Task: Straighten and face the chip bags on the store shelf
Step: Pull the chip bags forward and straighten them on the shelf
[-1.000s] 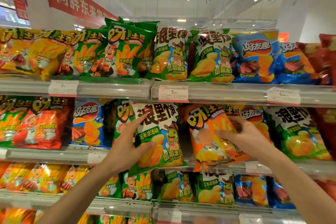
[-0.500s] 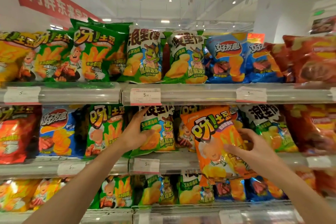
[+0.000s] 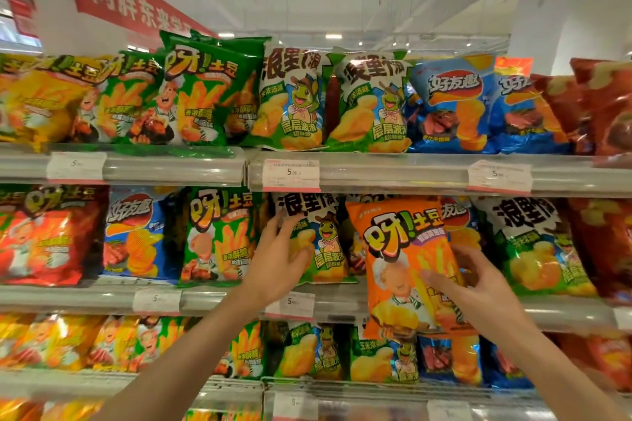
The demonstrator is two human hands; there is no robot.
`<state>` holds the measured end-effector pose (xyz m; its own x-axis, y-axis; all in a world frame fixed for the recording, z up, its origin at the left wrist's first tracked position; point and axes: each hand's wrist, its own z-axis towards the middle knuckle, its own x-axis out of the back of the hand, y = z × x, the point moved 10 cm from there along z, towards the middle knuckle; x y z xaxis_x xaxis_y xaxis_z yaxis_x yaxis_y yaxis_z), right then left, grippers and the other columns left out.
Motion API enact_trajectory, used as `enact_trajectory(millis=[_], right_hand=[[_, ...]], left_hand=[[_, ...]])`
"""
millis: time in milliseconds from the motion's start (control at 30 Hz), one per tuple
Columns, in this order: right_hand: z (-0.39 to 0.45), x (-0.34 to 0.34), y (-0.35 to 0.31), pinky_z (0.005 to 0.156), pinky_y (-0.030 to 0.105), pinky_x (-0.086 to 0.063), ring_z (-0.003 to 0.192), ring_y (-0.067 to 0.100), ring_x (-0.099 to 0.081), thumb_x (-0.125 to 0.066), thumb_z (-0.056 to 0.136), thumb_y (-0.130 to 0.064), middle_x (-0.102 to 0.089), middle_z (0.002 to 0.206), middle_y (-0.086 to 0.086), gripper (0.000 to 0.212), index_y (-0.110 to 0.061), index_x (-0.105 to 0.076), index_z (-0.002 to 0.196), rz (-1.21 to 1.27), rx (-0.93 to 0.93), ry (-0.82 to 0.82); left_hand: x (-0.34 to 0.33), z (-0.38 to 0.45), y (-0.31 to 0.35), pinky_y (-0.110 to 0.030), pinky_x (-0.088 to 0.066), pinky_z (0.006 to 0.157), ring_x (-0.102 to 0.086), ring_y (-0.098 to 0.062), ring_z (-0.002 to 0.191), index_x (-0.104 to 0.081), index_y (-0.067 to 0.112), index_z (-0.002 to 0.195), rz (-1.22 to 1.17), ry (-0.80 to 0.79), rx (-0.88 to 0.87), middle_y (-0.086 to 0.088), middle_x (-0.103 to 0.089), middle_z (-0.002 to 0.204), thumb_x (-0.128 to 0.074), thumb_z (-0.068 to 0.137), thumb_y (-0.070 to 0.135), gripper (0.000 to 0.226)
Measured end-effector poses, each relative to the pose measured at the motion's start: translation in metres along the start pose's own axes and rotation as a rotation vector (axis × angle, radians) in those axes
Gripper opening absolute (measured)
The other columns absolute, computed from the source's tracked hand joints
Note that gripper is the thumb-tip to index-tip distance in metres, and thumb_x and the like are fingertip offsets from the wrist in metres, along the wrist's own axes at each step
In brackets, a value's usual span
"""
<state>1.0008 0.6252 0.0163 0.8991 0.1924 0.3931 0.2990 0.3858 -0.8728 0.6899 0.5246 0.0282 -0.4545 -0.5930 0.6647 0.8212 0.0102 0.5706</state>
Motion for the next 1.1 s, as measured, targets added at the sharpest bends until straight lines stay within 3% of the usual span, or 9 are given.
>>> enact_trajectory(millis=[67, 200, 333, 467, 533, 633, 800, 933, 1100], right_hand=[[-0.001, -0.011, -0.002, 0.066, 0.020, -0.051, 0.097, -0.003, -0.058, -0.079, 0.069, -0.052, -0.058, 0.116, -0.017, 0.073, -0.040, -0.043, 0.131, 0.038, 0.007, -0.022], [-0.004, -0.036, -0.007, 0.057, 0.010, -0.051, 0.089, -0.009, -0.060, -0.081, 0.074, -0.040, -0.060, 0.114, -0.018, 0.065, -0.038, -0.046, 0.129, 0.155, 0.004, -0.077], [-0.008, -0.072, -0.009, 0.093, 0.044, -0.055, 0.114, 0.012, -0.059, -0.079, 0.054, -0.074, -0.058, 0.126, -0.015, 0.095, -0.047, -0.041, 0.136, 0.176, -0.004, -0.181], [-0.016, -0.114, -0.026, 0.102, 0.042, -0.047, 0.117, 0.011, -0.054, -0.078, 0.062, -0.063, -0.054, 0.127, -0.021, 0.088, -0.044, -0.039, 0.139, 0.201, 0.037, -0.286], [-0.023, -0.136, -0.036, 0.103, 0.043, -0.046, 0.119, 0.012, -0.052, -0.077, 0.062, -0.067, -0.052, 0.129, -0.021, 0.089, -0.046, -0.038, 0.139, 0.188, 0.050, -0.332], [-0.032, -0.175, -0.053, 0.102, 0.048, -0.048, 0.118, 0.015, -0.056, -0.075, 0.053, -0.077, -0.055, 0.131, -0.015, 0.101, -0.048, -0.035, 0.141, 0.201, 0.052, -0.402], [-0.056, -0.239, -0.102, 0.074, 0.021, -0.053, 0.096, 0.000, -0.062, -0.077, 0.071, -0.052, -0.059, 0.113, -0.021, 0.075, -0.039, -0.039, 0.135, 0.287, 0.099, -0.530], [-0.075, -0.306, -0.144, 0.092, 0.044, -0.056, 0.106, 0.010, -0.063, -0.075, 0.061, -0.067, -0.061, 0.120, -0.014, 0.094, -0.038, -0.036, 0.141, 0.238, 0.144, -0.598], [-0.109, -0.400, -0.207, 0.094, 0.036, -0.054, 0.110, 0.004, -0.061, -0.076, 0.066, -0.067, -0.059, 0.128, -0.015, 0.086, -0.041, -0.039, 0.139, 0.254, 0.227, -0.700]], left_hand=[[0.000, -0.012, 0.005, -0.043, -0.042, 0.112, -0.043, -0.011, 0.136, -0.034, 0.034, 0.151, -0.105, -0.002, 0.014, 0.005, -0.034, 0.152, -0.056, 0.097, 0.046, 0.059], [-0.003, -0.040, 0.023, -0.021, -0.050, 0.094, -0.054, 0.010, 0.113, -0.031, 0.049, 0.147, -0.290, -0.082, 0.068, 0.017, -0.045, 0.141, -0.055, 0.094, 0.054, 0.058], [-0.005, -0.068, 0.040, -0.040, -0.048, 0.106, -0.048, 0.000, 0.131, -0.015, 0.070, 0.141, -0.387, -0.172, 0.072, 0.031, -0.038, 0.146, -0.056, 0.086, 0.068, 0.068], [0.013, -0.091, 0.030, -0.035, -0.055, 0.094, -0.058, 0.005, 0.114, -0.007, 0.069, 0.144, -0.375, -0.139, 0.128, 0.032, -0.036, 0.146, -0.056, 0.073, 0.081, 0.087], [0.031, -0.103, 0.020, -0.029, -0.059, 0.080, -0.064, 0.004, 0.097, -0.009, 0.065, 0.147, -0.360, -0.087, 0.156, 0.030, -0.038, 0.145, -0.059, 0.080, 0.069, 0.084], [0.066, -0.121, -0.001, -0.029, -0.059, 0.086, -0.062, 0.003, 0.109, -0.008, 0.066, 0.146, -0.297, -0.008, 0.185, 0.032, -0.039, 0.142, -0.059, 0.084, 0.067, 0.081], [0.128, -0.149, -0.036, -0.021, -0.056, 0.079, -0.059, 0.011, 0.106, -0.013, 0.067, 0.142, -0.273, 0.105, 0.219, 0.042, -0.042, 0.131, -0.063, 0.091, 0.050, 0.073], [0.191, -0.176, -0.080, -0.020, -0.054, 0.083, -0.054, 0.016, 0.109, -0.011, 0.068, 0.144, -0.231, 0.183, 0.272, 0.057, -0.039, 0.115, -0.064, 0.084, 0.060, 0.080], [0.276, -0.218, -0.142, -0.035, -0.054, 0.097, -0.055, 0.005, 0.120, -0.013, 0.068, 0.145, -0.196, 0.267, 0.320, 0.049, -0.031, 0.129, -0.066, 0.084, 0.061, 0.080]])
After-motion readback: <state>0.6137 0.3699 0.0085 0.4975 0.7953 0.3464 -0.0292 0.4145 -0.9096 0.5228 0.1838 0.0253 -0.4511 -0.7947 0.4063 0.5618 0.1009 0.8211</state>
